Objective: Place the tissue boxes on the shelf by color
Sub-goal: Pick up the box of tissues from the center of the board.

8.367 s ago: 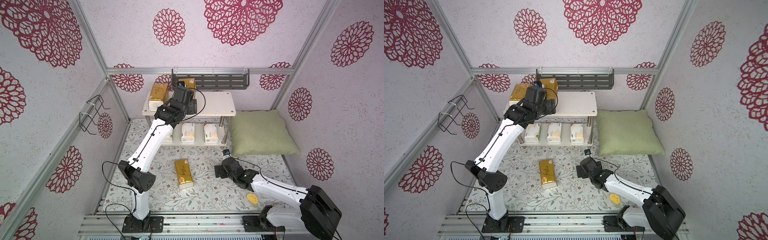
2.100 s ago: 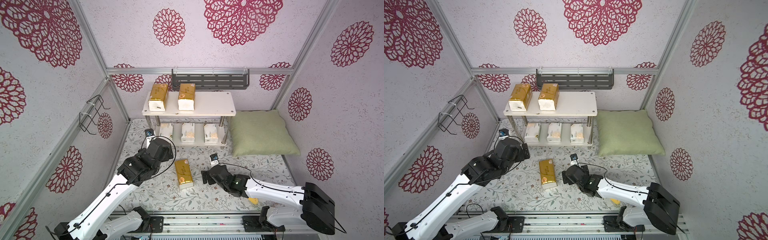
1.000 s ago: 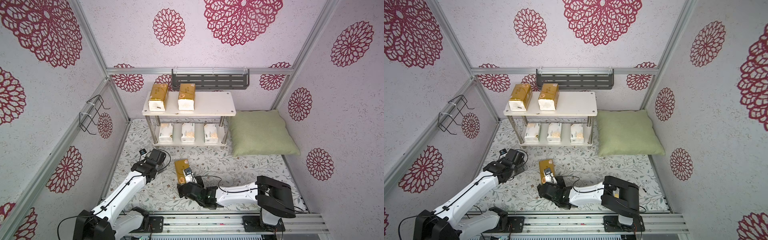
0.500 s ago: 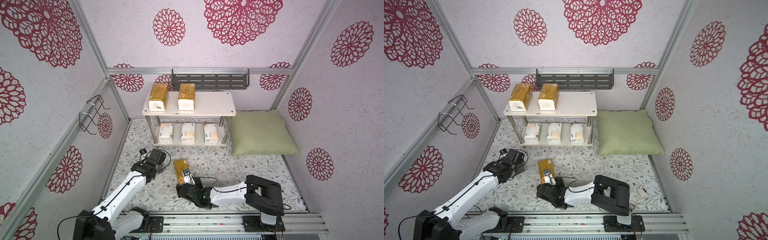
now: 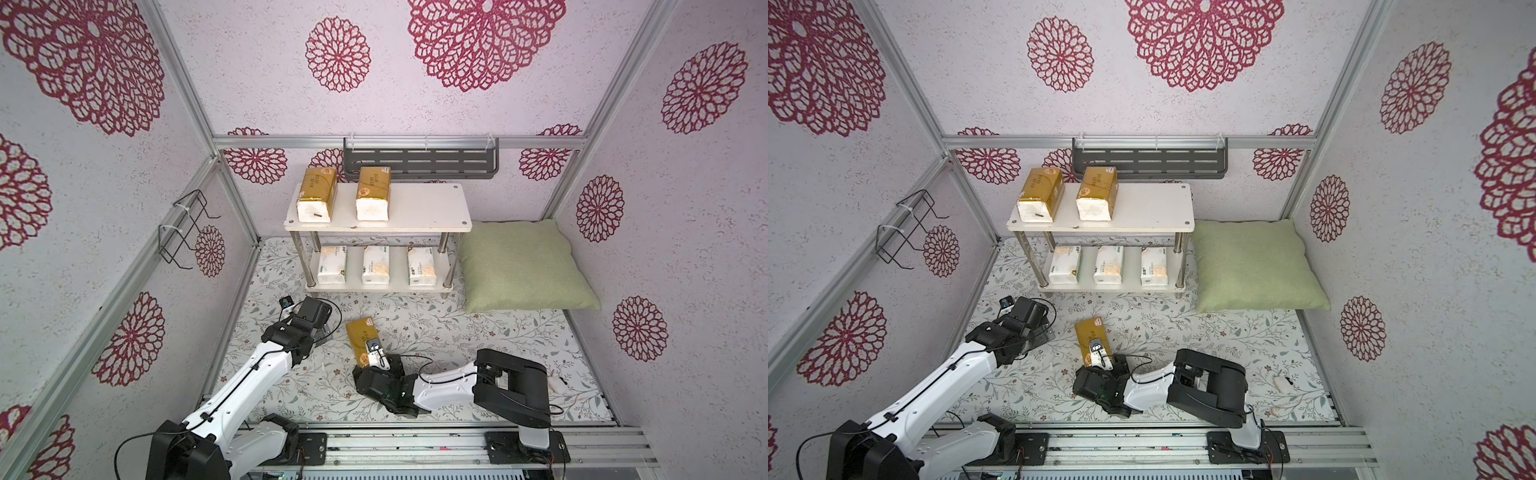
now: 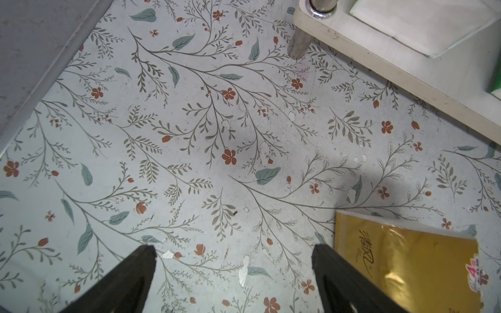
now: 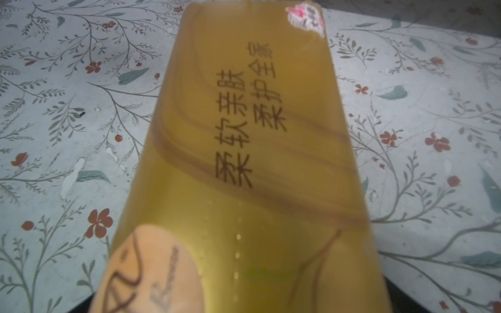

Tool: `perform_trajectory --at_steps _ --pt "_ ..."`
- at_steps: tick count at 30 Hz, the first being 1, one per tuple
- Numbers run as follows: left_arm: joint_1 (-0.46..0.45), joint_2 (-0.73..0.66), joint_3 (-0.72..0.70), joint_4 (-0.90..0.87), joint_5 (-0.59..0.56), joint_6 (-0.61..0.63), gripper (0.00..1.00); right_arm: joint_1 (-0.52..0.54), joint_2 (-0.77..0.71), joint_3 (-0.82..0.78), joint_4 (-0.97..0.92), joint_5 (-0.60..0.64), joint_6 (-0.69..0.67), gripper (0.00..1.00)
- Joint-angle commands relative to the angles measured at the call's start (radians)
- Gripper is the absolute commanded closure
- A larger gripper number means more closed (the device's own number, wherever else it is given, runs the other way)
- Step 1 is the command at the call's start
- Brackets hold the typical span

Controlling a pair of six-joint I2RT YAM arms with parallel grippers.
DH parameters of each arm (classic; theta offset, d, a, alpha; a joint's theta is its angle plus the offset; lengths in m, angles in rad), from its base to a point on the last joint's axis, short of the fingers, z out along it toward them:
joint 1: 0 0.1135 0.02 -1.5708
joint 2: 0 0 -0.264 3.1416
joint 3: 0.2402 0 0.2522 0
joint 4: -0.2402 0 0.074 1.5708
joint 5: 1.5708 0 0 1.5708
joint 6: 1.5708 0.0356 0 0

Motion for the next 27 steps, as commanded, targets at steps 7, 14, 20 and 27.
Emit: perform_trajectory --at_steps 7,14,20,27 --pt "0.009 0.019 0.019 0.025 -0.002 0.014 0.03 -0.007 -0.008 -0.016 0.112 0.054 -0.074 0.02" --pt "0.010 0.017 0.008 0.028 -0.004 0.014 0.03 -0.007 -0.031 -0.035 0.121 0.070 -0.090 0.12" --pt "0.010 0.017 -0.001 0.036 -0.002 0.016 0.03 0.003 -0.095 -0.068 0.120 0.086 -0.122 0.15" --pt "0.010 0.016 -0.004 0.043 -0.005 0.020 0.03 0.021 -0.215 -0.117 0.090 0.076 -0.153 0.18"
